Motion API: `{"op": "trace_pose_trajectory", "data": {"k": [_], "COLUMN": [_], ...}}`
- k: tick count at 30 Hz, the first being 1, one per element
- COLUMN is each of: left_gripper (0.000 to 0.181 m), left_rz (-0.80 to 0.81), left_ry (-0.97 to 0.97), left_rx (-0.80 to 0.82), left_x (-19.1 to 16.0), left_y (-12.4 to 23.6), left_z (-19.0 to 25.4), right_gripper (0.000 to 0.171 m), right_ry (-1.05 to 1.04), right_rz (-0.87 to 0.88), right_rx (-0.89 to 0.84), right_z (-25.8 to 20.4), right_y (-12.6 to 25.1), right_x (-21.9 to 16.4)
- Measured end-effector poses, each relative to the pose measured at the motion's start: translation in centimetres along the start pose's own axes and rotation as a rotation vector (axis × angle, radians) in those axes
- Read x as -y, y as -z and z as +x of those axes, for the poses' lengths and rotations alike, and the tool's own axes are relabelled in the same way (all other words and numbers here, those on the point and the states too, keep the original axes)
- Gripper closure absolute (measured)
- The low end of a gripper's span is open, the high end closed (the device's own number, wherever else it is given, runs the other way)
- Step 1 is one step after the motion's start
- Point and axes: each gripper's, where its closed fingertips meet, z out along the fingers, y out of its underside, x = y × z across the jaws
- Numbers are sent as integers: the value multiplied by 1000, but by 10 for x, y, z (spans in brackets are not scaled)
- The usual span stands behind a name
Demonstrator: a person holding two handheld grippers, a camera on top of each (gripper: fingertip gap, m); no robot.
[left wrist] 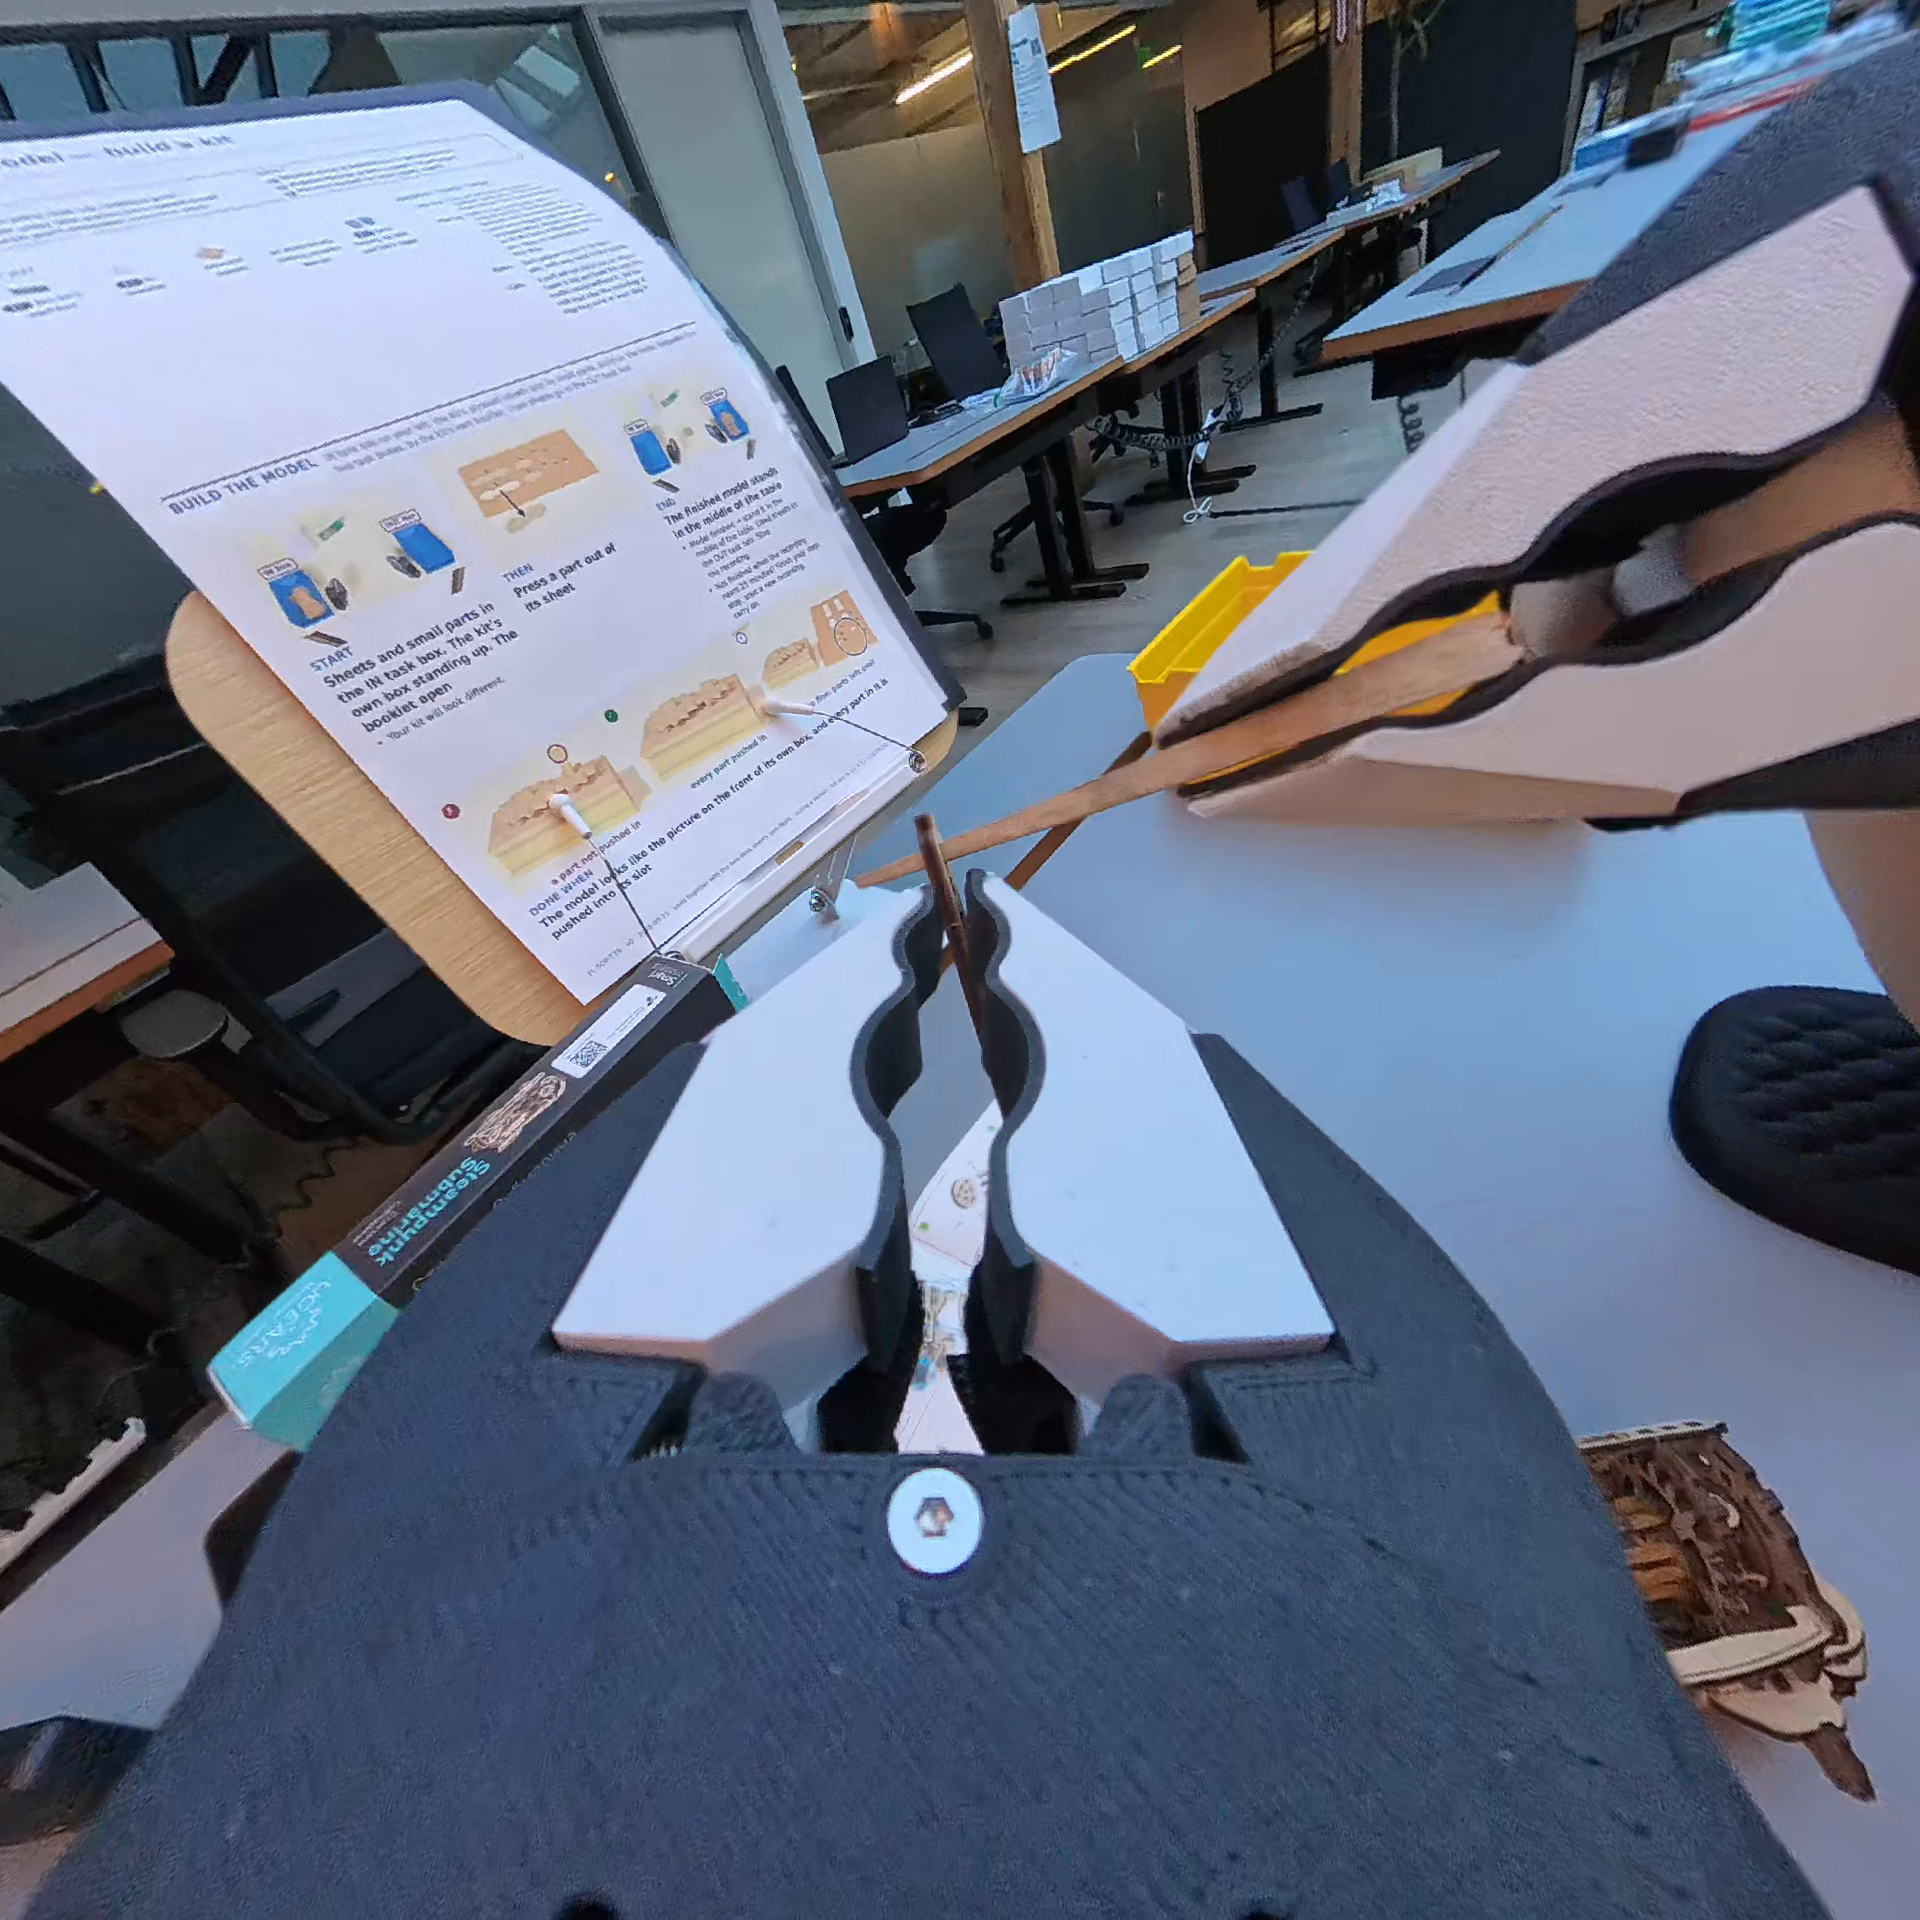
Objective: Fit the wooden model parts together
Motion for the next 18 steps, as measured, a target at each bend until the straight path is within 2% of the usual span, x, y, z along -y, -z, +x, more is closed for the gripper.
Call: {"op": "trace_pose_trajectory", "data": {"k": [3, 8, 11, 13, 18], "left_gripper": [180, 181, 181, 181, 180], "left_rz": [22, 136, 142, 120, 35], "left_ry": [38, 218, 216, 158, 47], "left_rx": [-9, -161, -186, -131, -31], "left_x": [1, 18, 20, 16, 6], "left_y": [2, 14, 15, 12, 5], "left_z": [-4, -1, 3, 1, -3], "right_gripper": [165, 165, 165, 165, 165], "right_ry": [32, 1, -19, -25, -43], "right_rz": [-40, 208, 316, 267, -19], "right_rx": [-51, -26, -10, -6, -14], "right_z": [-1, 4, 4, 5, 1], "right_y": [-3, 3, 6, 4, 0], "right_x": [2, 10, 8, 6, 4]}}
